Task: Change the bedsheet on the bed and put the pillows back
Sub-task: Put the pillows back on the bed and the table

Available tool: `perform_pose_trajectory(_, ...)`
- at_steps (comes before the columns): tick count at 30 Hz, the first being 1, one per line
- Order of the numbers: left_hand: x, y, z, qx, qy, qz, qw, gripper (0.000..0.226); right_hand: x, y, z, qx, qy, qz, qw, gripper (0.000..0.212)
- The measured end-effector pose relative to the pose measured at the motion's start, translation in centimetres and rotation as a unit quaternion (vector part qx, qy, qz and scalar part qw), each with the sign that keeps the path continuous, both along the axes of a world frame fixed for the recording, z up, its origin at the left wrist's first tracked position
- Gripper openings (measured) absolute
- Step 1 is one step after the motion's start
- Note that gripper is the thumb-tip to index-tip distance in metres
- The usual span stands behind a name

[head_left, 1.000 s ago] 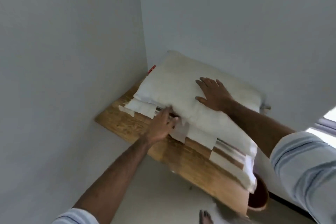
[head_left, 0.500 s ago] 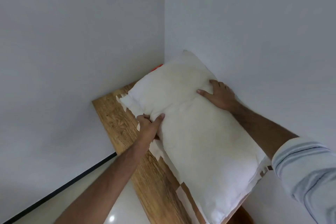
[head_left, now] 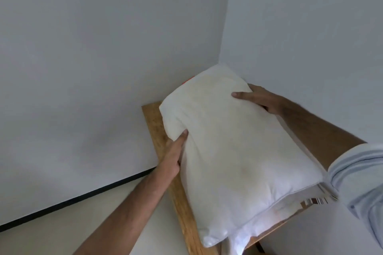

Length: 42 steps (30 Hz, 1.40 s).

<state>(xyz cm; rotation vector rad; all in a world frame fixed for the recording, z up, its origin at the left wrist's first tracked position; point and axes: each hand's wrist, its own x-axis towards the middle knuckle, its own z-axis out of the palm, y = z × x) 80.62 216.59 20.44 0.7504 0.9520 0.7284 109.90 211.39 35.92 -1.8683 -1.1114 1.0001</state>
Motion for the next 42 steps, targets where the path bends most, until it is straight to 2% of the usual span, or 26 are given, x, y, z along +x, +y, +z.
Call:
perform_pose_trajectory(2, -2.7, -0.8, 1.1, 0.043, -0.013, 0.042, 0.998, 0.063, -2.9, -1.2, 1.6, 0.024, 0.032, 0.064, 0.997, 0.034)
perform_pose_trajectory(7, -11.2, -4.3, 4.5, 0.120, -0.005, 0.145, 0.982, 0.047, -10.3, -2.4, 3.1, 0.091, 0.022, 0.142, 0.985, 0.056)
perform_pose_trajectory(10, -16.8, -7.8, 6.2, 0.132, 0.034, 0.214, 0.967, 0.036, -15.9, -2.1, 3.2, 0.135, 0.037, 0.162, 0.977, 0.061)
perform_pose_trajectory(12, -20.7, -10.8, 6.6, 0.129, 0.066, 0.267, 0.953, 0.038, -19.8, -1.7, 3.1, 0.134, 0.073, 0.206, 0.966, 0.062)
perform_pose_trajectory(18, -29.4, -23.0, 5.7, 0.109, 0.124, 0.449, 0.878, 0.049, -30.7, -2.6, 0.4, 0.060, 0.142, 0.394, 0.906, 0.081)
perform_pose_trajectory(21, -32.0, -32.5, 4.9, 0.079, 0.155, 0.529, 0.831, 0.057, -36.6, -6.9, -1.7, 0.027, 0.154, 0.490, 0.857, 0.076)
perform_pose_trajectory(23, -32.8, -38.8, 5.0, 0.066, 0.158, 0.565, 0.807, 0.045, -39.9, -10.4, -2.8, 0.024, 0.167, 0.533, 0.829, 0.072)
perform_pose_trajectory(26, -33.9, -49.4, 5.9, 0.030, 0.184, 0.642, 0.743, 0.039, -45.3, -17.6, -3.6, 0.008, 0.185, 0.611, 0.770, 0.062)
perform_pose_trajectory(30, -35.5, -62.2, 7.0, 0.035, 0.235, 0.717, 0.655, 0.038, -52.1, -27.2, -3.4, -0.012, 0.194, 0.681, 0.706, 0.065)
perform_pose_trajectory(32, -35.8, -68.9, 7.6, 0.034, 0.248, 0.745, 0.618, 0.041, -55.0, -32.8, -2.9, -0.023, 0.205, 0.703, 0.680, 0.053)
perform_pose_trajectory(35, -36.0, -78.6, 7.4, 0.036, 0.248, 0.788, 0.562, 0.043, -58.7, -41.1, -2.6, -0.047, 0.206, 0.735, 0.645, 0.057)
perform_pose_trajectory(37, -35.6, -85.6, 7.2, 0.027, 0.265, 0.818, 0.510, 0.045, -60.9, -47.5, -2.4, -0.070, 0.211, 0.758, 0.613, 0.061)
perform_pose_trajectory(39, -34.8, -92.5, 7.3, 0.010, 0.291, 0.842, 0.454, 0.045, -63.0, -54.3, -2.2, -0.082, 0.216, 0.782, 0.578, 0.057)
perform_pose_trajectory(42, -33.3, -102.4, 7.5, 0.000, 0.313, 0.862, 0.399, 0.047, -65.1, -64.5, -2.6, -0.079, 0.223, 0.812, 0.534, 0.054)
